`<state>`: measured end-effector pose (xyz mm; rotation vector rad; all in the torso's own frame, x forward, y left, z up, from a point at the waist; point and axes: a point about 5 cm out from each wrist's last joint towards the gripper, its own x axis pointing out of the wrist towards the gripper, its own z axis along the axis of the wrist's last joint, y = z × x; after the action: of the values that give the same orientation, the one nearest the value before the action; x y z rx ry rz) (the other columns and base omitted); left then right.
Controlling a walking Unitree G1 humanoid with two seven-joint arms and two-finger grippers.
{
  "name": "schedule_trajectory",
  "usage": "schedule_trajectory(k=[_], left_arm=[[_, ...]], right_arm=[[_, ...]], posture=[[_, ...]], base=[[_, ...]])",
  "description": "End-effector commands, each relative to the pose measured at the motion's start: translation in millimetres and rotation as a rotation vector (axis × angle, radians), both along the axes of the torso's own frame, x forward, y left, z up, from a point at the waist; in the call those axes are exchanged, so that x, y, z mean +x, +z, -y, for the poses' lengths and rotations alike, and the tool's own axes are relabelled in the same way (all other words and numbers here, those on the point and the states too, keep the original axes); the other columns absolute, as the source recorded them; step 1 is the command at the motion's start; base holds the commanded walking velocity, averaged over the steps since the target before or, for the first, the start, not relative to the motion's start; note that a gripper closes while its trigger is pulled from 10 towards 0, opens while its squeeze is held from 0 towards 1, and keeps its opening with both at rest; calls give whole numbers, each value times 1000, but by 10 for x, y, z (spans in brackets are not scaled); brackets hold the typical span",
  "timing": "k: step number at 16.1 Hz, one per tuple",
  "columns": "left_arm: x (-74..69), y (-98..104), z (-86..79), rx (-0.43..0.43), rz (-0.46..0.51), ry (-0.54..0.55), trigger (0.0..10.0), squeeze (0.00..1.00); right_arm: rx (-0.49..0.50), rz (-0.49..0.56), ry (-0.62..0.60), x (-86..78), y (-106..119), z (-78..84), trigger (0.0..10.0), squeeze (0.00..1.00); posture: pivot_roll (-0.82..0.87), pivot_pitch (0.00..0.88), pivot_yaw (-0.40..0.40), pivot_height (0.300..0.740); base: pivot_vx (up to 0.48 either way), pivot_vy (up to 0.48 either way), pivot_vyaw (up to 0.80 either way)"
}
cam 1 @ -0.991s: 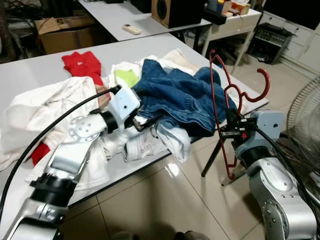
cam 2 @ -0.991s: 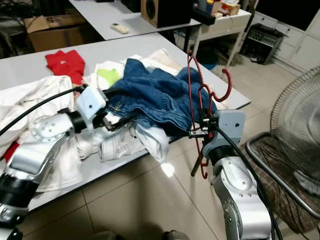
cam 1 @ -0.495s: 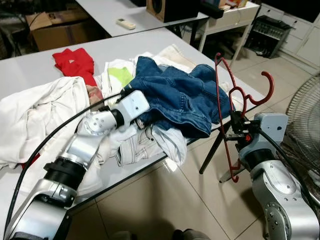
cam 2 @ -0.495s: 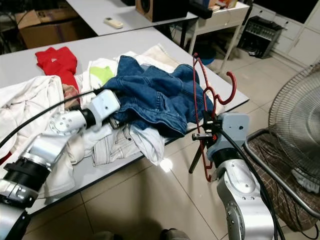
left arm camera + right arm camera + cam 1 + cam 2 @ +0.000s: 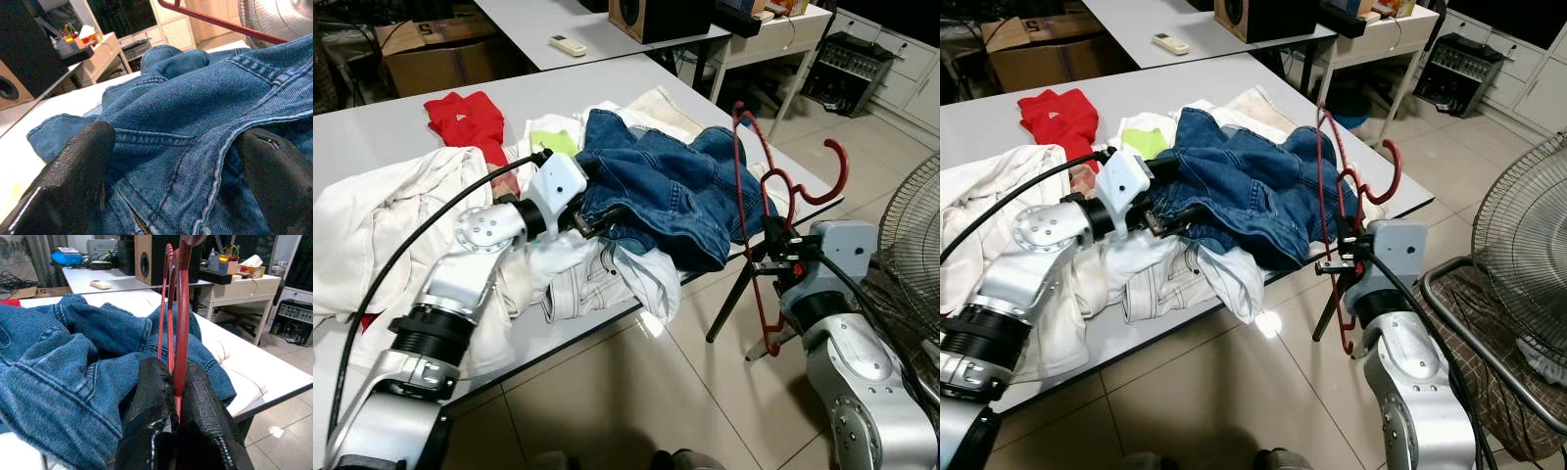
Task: Hang hanger
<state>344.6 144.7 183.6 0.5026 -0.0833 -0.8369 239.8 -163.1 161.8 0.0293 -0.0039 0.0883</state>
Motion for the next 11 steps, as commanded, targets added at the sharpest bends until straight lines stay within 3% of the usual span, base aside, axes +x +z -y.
schedule_trajectory(k=[1,5,10,11], left_arm=[[15,-19,-43,61,19,9,10000,0],[41,-64,-120,202,85,42,10000,0],[28,129,-191,149,238,90,10000,0],[0,158,-227,178,275,87,10000,0]], right_arm=[[-4,20,-5,-7,27,10,10000,0],[-2,21,-11,-22,21,15,10000,0],[5,24,-22,-30,20,21,10000,0],[7,25,-24,-31,18,21,10000,0]], posture=[[-34,40,-35,740],[-36,41,-31,740],[-29,46,-27,740],[-26,46,-28,740]], base=[[0,0,0],[0,0,0],[0,0,0],[0,0,0]])
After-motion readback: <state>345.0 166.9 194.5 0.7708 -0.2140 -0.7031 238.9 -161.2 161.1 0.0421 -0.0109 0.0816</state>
